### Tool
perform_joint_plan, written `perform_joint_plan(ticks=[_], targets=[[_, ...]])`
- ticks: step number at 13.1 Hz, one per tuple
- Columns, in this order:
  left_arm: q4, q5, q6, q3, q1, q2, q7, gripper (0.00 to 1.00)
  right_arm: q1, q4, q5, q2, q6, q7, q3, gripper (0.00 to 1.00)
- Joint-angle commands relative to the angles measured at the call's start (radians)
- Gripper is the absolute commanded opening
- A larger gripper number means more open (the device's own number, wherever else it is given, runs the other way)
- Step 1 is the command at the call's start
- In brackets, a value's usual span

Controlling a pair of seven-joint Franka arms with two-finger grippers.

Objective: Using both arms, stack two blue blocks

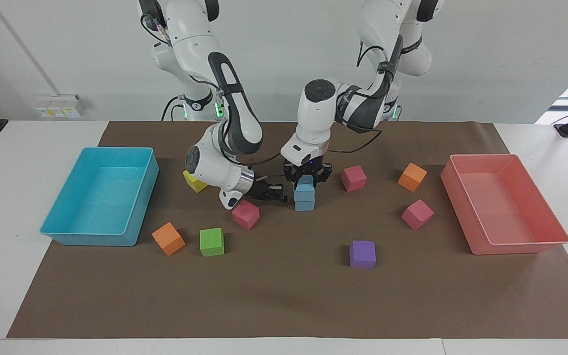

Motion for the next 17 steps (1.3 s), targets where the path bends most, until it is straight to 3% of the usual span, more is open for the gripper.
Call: perform_joint_plan(ticks=[1,5,7,11,12,17], targets=[[0.005,0.016,-0.019,0.013,-0.010,0.001,0.008,0.00,-0.005,-0.027,0.031,-0.021,0.017,-0.041,0.005,0.00],[0.005,0.016,-0.013,0.013,-0.006,0.003,0.008,0.00,-0.005,-0.027,0.031,-0.021,0.017,-0.041,0.005,0.00],[0.005,0.009,-0.010,0.013,-0.006,0.003,0.003,0.38,-0.005,-0.027,0.031,-0.021,0.017,-0.041,0.005,0.00],[0.008,0.008,-0.016,0.013,-0.006,0.003,0.000,0.82,-0.003,-0.027,0.031,-0.021,0.017,-0.041,0.005,0.00],[0.008,0.008,-0.018,0.013,-0.006,0.003,-0.001,1.00,-0.003,-0.027,0.031,-0.021,0.017,-0.041,0.005,0.00],[0.012,0.009,-0.018,0.013,-0.007,0.000,-0.001,1.00,-0.005,-0.027,0.031,-0.021,0.017,-0.041,0.005,0.00]])
